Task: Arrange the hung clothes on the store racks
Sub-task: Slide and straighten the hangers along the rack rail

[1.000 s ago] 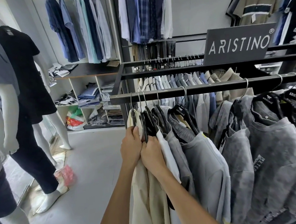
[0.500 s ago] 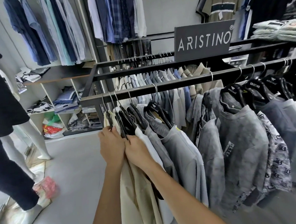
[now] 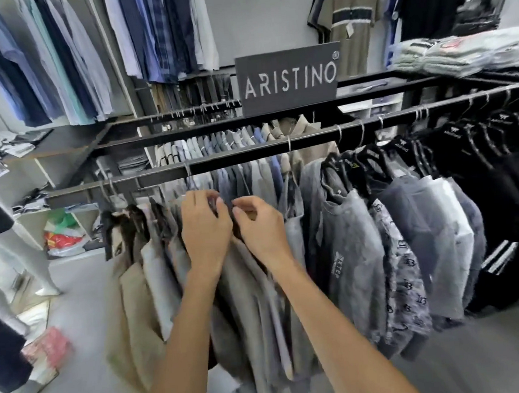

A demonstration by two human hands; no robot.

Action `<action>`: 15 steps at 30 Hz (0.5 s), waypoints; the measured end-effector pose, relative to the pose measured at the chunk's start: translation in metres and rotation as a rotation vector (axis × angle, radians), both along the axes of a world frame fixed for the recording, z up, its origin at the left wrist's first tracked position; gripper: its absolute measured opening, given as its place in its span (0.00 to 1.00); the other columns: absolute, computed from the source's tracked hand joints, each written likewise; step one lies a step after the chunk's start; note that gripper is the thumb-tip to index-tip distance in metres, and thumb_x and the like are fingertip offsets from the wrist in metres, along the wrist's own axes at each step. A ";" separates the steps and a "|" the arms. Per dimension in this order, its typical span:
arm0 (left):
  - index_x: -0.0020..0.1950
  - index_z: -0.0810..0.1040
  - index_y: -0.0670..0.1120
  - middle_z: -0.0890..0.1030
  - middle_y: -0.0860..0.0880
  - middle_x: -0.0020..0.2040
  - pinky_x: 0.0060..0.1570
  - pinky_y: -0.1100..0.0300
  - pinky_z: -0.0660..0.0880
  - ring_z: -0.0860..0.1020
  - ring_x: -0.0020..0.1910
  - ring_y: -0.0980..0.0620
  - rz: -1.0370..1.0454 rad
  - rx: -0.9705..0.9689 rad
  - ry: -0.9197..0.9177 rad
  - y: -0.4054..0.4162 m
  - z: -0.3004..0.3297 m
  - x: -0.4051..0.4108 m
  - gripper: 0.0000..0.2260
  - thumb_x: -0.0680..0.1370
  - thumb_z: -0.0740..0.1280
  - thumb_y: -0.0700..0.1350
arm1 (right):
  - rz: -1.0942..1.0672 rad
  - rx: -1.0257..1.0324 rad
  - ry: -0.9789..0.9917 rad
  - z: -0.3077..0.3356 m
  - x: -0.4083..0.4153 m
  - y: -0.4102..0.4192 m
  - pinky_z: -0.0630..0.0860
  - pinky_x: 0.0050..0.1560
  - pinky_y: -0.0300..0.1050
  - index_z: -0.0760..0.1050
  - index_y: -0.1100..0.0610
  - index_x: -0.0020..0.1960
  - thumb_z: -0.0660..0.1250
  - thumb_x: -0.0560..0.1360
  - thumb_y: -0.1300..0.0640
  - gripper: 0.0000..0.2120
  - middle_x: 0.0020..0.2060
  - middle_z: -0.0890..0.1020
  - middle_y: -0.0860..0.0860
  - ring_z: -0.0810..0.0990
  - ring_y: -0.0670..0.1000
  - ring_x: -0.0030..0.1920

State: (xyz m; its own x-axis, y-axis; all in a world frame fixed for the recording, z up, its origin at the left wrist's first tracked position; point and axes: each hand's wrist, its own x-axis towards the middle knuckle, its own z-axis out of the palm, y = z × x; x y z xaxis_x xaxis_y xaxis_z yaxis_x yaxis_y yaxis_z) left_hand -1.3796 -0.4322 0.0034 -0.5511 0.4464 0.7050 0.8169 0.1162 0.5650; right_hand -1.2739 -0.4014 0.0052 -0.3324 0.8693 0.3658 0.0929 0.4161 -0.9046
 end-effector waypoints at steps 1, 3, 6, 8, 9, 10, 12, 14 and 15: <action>0.50 0.76 0.42 0.77 0.45 0.50 0.56 0.55 0.68 0.74 0.55 0.43 -0.040 -0.015 -0.002 0.013 0.000 0.021 0.05 0.78 0.63 0.42 | -0.020 -0.004 -0.018 -0.002 0.020 0.013 0.74 0.56 0.36 0.81 0.57 0.58 0.67 0.79 0.57 0.10 0.52 0.85 0.50 0.81 0.45 0.52; 0.50 0.76 0.42 0.77 0.45 0.50 0.55 0.56 0.69 0.74 0.55 0.45 -0.114 -0.058 -0.020 0.040 -0.002 0.061 0.04 0.79 0.63 0.42 | -0.071 -0.013 -0.052 -0.006 0.057 0.040 0.76 0.60 0.43 0.81 0.56 0.59 0.67 0.79 0.55 0.11 0.53 0.84 0.50 0.81 0.47 0.54; 0.50 0.76 0.44 0.77 0.47 0.50 0.52 0.52 0.73 0.75 0.54 0.46 -0.230 -0.112 -0.022 0.077 0.000 0.119 0.04 0.79 0.63 0.43 | -0.199 0.022 -0.080 -0.012 0.111 0.079 0.74 0.63 0.49 0.81 0.55 0.58 0.68 0.78 0.54 0.11 0.54 0.81 0.52 0.78 0.52 0.57; 0.51 0.77 0.45 0.77 0.49 0.50 0.49 0.58 0.71 0.76 0.52 0.49 -0.305 -0.129 -0.050 0.099 0.000 0.154 0.04 0.79 0.63 0.43 | -0.307 0.092 -0.098 -0.014 0.145 0.101 0.70 0.64 0.48 0.81 0.57 0.57 0.68 0.77 0.57 0.10 0.56 0.79 0.54 0.75 0.56 0.61; 0.51 0.76 0.45 0.77 0.49 0.50 0.48 0.61 0.69 0.76 0.51 0.50 -0.330 -0.137 -0.057 0.110 0.000 0.171 0.04 0.79 0.63 0.43 | -0.358 0.125 -0.132 -0.016 0.163 0.112 0.67 0.66 0.48 0.80 0.58 0.58 0.68 0.77 0.57 0.11 0.59 0.77 0.56 0.72 0.58 0.64; 0.51 0.76 0.46 0.77 0.50 0.49 0.46 0.62 0.67 0.76 0.49 0.52 -0.345 -0.147 -0.057 0.119 -0.003 0.187 0.03 0.80 0.63 0.43 | -0.401 0.138 -0.185 -0.019 0.179 0.123 0.65 0.68 0.47 0.79 0.59 0.61 0.67 0.78 0.58 0.12 0.64 0.75 0.57 0.69 0.58 0.67; 0.52 0.75 0.48 0.77 0.51 0.49 0.44 0.61 0.68 0.75 0.48 0.53 -0.364 -0.180 -0.047 0.137 -0.008 0.215 0.02 0.80 0.63 0.44 | -0.469 0.101 -0.329 -0.026 0.209 0.143 0.58 0.74 0.50 0.73 0.59 0.68 0.65 0.79 0.56 0.18 0.73 0.67 0.58 0.60 0.58 0.75; 0.53 0.75 0.47 0.76 0.52 0.50 0.46 0.60 0.71 0.75 0.49 0.55 -0.399 -0.192 -0.007 0.154 -0.015 0.239 0.04 0.80 0.64 0.44 | -0.496 0.024 -0.463 -0.035 0.236 0.158 0.50 0.78 0.58 0.64 0.58 0.75 0.64 0.80 0.53 0.25 0.78 0.57 0.59 0.50 0.59 0.79; 0.54 0.76 0.47 0.76 0.52 0.51 0.48 0.61 0.71 0.75 0.50 0.54 -0.419 -0.197 0.015 0.164 -0.019 0.250 0.05 0.80 0.64 0.44 | -0.479 -0.014 -0.519 -0.040 0.247 0.163 0.47 0.78 0.62 0.59 0.58 0.78 0.63 0.81 0.52 0.29 0.79 0.54 0.60 0.47 0.59 0.80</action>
State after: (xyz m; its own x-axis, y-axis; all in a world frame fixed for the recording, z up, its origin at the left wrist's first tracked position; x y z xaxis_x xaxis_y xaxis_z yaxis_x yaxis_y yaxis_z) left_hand -1.1300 -0.2687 -0.0151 -0.2846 0.7549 0.5908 0.8242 -0.1220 0.5530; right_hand -1.0274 -0.2379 -0.0346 -0.0405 0.9669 0.2519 0.6837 0.2106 -0.6987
